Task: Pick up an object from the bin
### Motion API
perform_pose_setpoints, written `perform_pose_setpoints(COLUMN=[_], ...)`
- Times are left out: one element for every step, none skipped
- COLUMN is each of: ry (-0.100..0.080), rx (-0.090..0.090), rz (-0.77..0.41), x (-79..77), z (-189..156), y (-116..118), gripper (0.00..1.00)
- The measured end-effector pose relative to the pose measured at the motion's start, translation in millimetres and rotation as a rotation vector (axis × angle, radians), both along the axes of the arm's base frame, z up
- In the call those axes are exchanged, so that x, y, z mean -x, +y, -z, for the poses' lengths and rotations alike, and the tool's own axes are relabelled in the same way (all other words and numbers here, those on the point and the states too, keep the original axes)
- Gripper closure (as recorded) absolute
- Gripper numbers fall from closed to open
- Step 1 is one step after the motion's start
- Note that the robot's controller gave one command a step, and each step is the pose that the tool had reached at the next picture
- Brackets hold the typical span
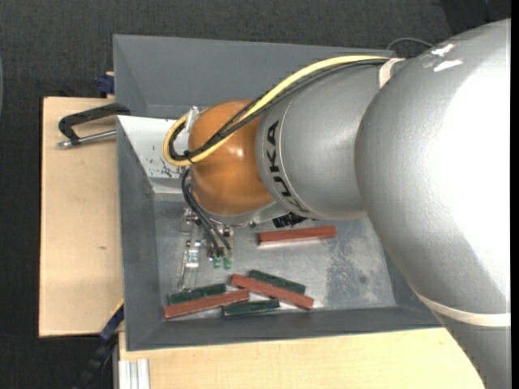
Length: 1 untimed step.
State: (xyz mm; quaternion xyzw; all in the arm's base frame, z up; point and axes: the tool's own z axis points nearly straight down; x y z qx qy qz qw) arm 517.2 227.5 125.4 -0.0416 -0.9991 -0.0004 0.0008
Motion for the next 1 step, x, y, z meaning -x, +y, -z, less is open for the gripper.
perform_pose_setpoints(ry=[-0.011], rx=[-0.004], rz=[-0.111], x=[-9.1], z=[-24.5], y=[-5.9], gripper=[0.00])
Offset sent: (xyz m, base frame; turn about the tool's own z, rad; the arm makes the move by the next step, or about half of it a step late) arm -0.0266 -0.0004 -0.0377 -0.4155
